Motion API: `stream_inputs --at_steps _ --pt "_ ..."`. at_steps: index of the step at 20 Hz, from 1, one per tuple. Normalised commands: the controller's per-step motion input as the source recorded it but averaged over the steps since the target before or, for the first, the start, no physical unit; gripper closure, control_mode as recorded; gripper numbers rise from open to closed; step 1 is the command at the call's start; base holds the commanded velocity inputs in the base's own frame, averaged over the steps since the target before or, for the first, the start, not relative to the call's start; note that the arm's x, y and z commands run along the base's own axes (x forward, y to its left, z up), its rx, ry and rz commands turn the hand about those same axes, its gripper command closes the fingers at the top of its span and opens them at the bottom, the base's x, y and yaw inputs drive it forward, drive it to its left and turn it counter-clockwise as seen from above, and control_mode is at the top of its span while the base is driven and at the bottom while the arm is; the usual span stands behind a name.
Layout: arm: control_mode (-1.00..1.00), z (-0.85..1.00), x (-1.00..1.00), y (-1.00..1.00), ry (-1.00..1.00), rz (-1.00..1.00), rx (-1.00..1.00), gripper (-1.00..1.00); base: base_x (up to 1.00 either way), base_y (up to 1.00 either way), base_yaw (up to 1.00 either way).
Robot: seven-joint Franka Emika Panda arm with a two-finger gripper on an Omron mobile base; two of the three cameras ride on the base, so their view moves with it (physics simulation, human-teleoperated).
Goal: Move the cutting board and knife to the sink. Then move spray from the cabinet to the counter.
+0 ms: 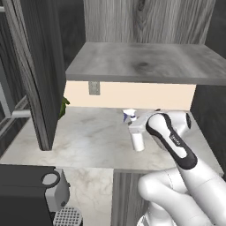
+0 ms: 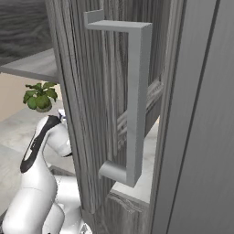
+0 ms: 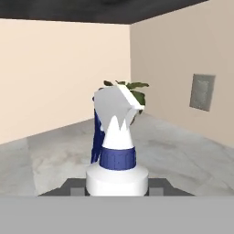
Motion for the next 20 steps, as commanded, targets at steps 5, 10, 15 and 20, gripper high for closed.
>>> stream_inputs --at_steps 5,10,15,20 --pt "-1.0 -0.11 0.16 0.0 -0.01 0.0 0.02 1.0 0.0 0.0 0.0" --pt "-1.0 -0.08 0.0 0.0 -0.09 0.0 0.09 1.0 0.0 0.0 0.0" --pt "-1.0 -0.04 0.04 0.05 -0.11 0.0 0.07 1.0 0.0 0.0 0.0" --pt "-1.0 -0.01 0.13 0.03 -0.05 0.0 0.03 1.0 0.0 0.0 0.0"
